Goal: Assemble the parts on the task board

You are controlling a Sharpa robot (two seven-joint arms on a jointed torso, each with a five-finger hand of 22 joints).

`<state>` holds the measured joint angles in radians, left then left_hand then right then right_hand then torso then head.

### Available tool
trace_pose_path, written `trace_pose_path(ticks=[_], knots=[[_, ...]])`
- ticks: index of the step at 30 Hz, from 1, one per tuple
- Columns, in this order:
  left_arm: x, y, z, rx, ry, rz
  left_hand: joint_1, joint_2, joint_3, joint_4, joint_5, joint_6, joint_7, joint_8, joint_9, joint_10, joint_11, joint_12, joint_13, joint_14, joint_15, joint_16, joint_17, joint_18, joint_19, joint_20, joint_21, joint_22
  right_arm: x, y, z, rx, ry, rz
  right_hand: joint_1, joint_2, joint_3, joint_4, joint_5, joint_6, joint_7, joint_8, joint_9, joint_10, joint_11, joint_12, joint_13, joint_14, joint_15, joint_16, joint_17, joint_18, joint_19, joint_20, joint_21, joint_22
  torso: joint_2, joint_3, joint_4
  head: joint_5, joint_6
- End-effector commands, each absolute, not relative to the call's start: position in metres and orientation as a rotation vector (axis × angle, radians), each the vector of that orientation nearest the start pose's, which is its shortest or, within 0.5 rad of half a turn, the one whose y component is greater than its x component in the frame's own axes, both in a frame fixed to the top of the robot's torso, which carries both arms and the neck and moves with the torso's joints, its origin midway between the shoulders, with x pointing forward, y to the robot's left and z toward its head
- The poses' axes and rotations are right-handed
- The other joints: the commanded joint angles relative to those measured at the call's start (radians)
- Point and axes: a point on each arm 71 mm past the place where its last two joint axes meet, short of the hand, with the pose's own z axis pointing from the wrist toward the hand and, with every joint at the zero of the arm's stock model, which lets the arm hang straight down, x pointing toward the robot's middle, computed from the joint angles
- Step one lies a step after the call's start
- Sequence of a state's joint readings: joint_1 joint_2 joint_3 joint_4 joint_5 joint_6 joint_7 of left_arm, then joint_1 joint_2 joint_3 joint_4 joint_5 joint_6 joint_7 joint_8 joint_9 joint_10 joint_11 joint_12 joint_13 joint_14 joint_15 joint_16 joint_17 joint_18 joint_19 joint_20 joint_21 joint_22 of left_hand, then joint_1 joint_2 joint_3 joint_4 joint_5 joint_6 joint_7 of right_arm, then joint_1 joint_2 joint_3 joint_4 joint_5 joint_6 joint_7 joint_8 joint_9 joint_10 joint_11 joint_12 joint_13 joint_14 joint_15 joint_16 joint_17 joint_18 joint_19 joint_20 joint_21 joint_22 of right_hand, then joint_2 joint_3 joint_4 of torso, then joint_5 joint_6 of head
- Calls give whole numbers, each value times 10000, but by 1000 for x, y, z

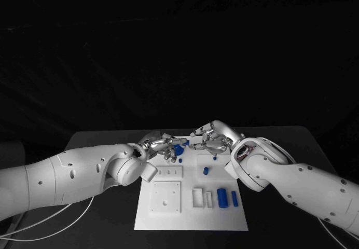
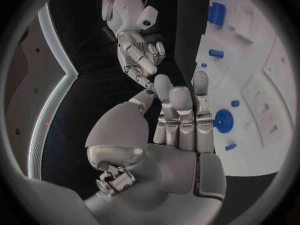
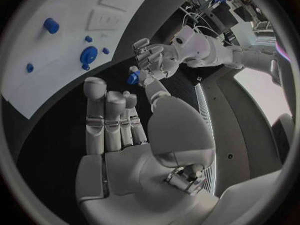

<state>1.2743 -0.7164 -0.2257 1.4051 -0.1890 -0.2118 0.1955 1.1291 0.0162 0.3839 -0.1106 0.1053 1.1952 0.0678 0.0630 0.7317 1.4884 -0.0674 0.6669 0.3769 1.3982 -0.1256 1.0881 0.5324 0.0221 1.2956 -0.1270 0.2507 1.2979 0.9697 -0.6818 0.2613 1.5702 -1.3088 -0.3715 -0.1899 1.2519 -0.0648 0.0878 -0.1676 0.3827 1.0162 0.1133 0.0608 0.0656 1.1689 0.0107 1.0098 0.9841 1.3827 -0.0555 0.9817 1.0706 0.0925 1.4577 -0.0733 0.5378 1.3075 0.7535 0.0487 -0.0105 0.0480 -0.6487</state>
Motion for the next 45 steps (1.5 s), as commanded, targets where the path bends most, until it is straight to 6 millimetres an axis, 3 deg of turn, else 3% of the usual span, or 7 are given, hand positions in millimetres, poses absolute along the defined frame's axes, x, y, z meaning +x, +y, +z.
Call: trace_pose_path(ticks=[1, 17, 26, 28, 33, 45], knots=[[492, 170, -224, -8518, 18604, -13979, 183, 171, 133, -181, 44, 1211, -949, 31, 496, 236, -170, 35, 14, 6, -29, 45, 11, -103, 39, -24, -53, 8, 474, -124, -176, 2064, 16053, 9385, 119, -42, 108, 13, -131, 25, 24, 18, 12, 60, -21, -12, 9, 87, -12, -56, 19, 124, 30, -11, 36, 603, -2, -1, -4, -5, -8], [491, 169, -223, -8444, 18639, -14048, 184, 166, 119, -161, 42, 1213, -951, 30, 504, 237, -171, 45, 18, 8, -29, 57, 15, -91, 50, -15, -72, 44, 472, -118, -182, 1705, 16502, 9403, 154, -61, 579, -322, -361, 318, -26, 19, 13, 90, -57, 31, 75, 93, -37, -22, 67, 102, 22, -36, 149, 623, -3, 5, -8, 35, -31], [490, 168, -223, -8404, 18713, -14141, 192, 165, 116, -156, 41, 1217, -953, 31, 508, 236, -173, 50, 22, 12, -29, 66, 18, -85, 61, -11, -80, 57, 472, -118, -182, 1689, 16318, 9425, 120, 113, 1755, -672, -1315, 1071, -203, 19, 61, 184, -185, 90, 175, 151, -132, 42, 143, 46, 30, -121, 414, 665, -8, 14, 3, 38, -55], [490, 168, -224, -8402, 18742, -14143, 192, 165, 116, -156, 41, 1217, -953, 31, 508, 236, -173, 50, 22, 12, -29, 66, 18, -85, 61, -11, -80, 57, 472, -118, -182, 1729, 16274, 9440, -5, 150, 2119, -608, -1550, 1359, -289, 35, 85, 277, -239, 123, 244, 194, -173, 51, 166, 7, 42, -167, 528, 676, -9, 15, -3, 36, -64], [490, 169, -224, -8363, 18821, -14082, 202, 158, 111, -154, 39, 1221, -953, 32, 510, 239, -176, 52, 25, 16, -30, 77, 21, -78, 71, -9, -91, 71, 473, -119, -182, 1822, 16224, 9474, -73, 226, 2310, -388, -1848, 1804, -431, 23, 171, 471, -333, 187, 383, 294, -249, 87, 220, -57, 103, -238, 794, 718, -4, 12, -3, 42, -80], [489, 167, -225, -8226, 19109, -14166, 206, 156, 110, -154, 45, 1222, -954, 28, 506, 239, -178, 58, 28, 18, -30, 83, 23, -76, 78, -8, -92, 78, 475, -121, -183, 2016, 16116, 9403, 6, 157, 2404, -163, -1984, 1940, -488, 31, 306, 562, -370, 62, 541, 349, -284, 23, 299, -111, 100, -290, 889, 723, -7, 13, -6, 38, -115]])
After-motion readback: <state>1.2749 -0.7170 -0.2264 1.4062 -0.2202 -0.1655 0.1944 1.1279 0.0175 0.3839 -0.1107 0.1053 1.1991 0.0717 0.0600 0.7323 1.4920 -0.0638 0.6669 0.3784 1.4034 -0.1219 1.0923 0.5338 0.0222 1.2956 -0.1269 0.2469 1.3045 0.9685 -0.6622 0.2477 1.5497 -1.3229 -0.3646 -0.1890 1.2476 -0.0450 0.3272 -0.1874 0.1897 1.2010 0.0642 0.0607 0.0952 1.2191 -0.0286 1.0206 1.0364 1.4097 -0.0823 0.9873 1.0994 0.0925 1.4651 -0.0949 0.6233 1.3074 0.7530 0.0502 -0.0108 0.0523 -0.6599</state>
